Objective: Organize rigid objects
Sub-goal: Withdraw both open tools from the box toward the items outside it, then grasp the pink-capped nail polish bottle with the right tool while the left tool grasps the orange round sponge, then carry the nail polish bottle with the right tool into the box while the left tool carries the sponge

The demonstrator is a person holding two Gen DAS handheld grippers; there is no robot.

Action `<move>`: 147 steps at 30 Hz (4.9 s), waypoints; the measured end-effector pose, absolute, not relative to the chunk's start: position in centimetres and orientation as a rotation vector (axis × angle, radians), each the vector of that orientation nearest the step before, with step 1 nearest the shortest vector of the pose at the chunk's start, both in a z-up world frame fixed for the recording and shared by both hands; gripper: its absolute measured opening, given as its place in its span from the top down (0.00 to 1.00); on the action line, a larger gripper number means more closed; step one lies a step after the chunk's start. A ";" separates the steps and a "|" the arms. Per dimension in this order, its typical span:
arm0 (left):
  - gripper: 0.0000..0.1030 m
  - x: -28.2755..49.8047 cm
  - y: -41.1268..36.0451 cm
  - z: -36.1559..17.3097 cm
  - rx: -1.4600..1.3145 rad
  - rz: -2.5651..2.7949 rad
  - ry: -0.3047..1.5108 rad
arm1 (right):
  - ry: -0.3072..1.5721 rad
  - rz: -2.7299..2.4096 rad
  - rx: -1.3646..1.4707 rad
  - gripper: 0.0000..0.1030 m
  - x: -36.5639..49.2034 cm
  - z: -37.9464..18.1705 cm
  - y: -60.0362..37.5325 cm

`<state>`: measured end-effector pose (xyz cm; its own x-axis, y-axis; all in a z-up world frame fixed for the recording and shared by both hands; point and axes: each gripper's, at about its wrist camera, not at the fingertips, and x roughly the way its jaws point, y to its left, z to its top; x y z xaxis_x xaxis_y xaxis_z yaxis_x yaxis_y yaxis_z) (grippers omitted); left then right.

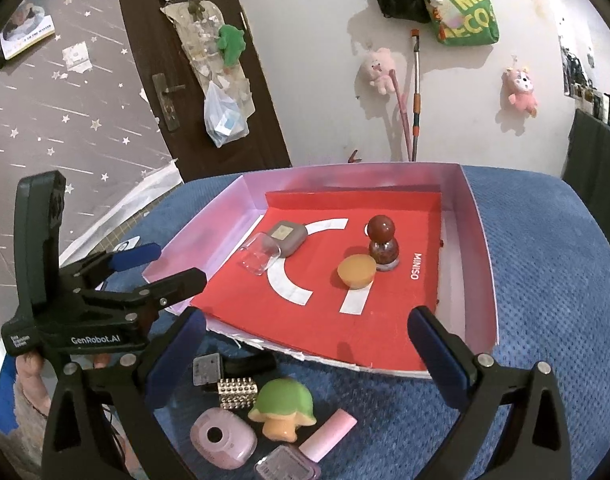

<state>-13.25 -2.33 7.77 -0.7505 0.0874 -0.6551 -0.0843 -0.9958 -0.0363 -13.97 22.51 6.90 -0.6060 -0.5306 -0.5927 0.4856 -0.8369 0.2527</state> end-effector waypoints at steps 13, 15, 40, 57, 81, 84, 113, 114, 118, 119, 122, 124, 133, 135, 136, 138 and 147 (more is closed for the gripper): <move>0.03 -11.3 -2.0 7.1 -1.079 2.827 -0.022 | -0.067 -2.437 0.894 0.00 -11.6 6.9 22.8; 0.03 -11.0 -2.1 7.0 -1.082 2.831 -0.026 | -0.068 -2.438 0.898 0.00 -11.4 6.7 22.9; 0.03 -8.0 -2.4 5.5 -1.113 2.825 -0.084 | -0.038 -2.502 0.896 0.11 -7.5 5.1 23.1; 0.03 -6.4 -2.1 3.1 -1.200 2.775 -0.069 | -0.004 -2.505 1.001 0.17 -6.4 2.2 23.1; 0.04 -7.2 -3.7 0.9 -1.268 2.841 -0.052 | 0.142 -2.589 1.045 0.24 -5.3 -0.9 21.6; 0.05 -7.3 -3.8 0.9 -1.264 2.850 -0.045 | 0.120 -2.651 1.045 0.24 -5.1 -0.8 23.0; 0.66 -6.1 -2.6 3.7 -1.117 2.870 -0.026 | -0.032 -2.643 0.795 0.62 -5.3 1.9 23.7; 0.66 -6.0 -2.6 4.0 -1.107 2.869 -0.023 | -0.052 -2.631 0.785 0.62 -5.3 2.3 23.8; 0.66 -5.9 -2.3 4.9 -1.070 2.858 -0.024 | -0.060 -2.611 0.751 0.62 -4.9 3.5 23.6; 0.66 -6.0 -2.2 5.1 -1.064 2.854 -0.028 | -0.059 -2.604 0.747 0.62 -5.0 3.7 23.5; 0.66 -6.3 -2.1 5.5 -1.049 2.845 -0.031 | -0.059 -2.584 0.743 0.62 -5.2 4.3 23.4; 0.66 -6.5 -2.0 5.9 -1.036 2.848 -0.020 | -0.043 -2.582 0.733 0.62 -5.4 4.6 23.2; 0.66 -7.9 -1.4 7.1 -1.000 2.833 -0.004 | -0.036 -2.541 0.724 0.62 -6.5 5.6 23.0; 0.66 -8.2 -1.3 7.2 -1.000 2.831 0.000 | -0.030 -2.534 0.723 0.62 -6.7 5.7 22.9; 0.66 -8.4 -1.3 7.3 -0.999 2.829 -0.002 | -0.029 -2.529 0.723 0.62 -6.9 5.8 22.8; 0.66 -8.8 -1.3 7.5 -0.995 2.821 -0.010 | -0.028 -2.517 0.728 0.62 -7.3 6.0 22.7; 0.66 -10.8 -1.1 8.1 -0.993 2.789 -0.010 | -0.003 -2.489 0.744 0.62 -9.1 6.8 22.4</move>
<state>-10.84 -1.06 8.14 -0.7603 0.1723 -0.6264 -0.1676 -0.9836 -0.0671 -9.15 22.41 6.76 -0.7033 -0.4966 -0.5087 0.4953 -0.8556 0.1505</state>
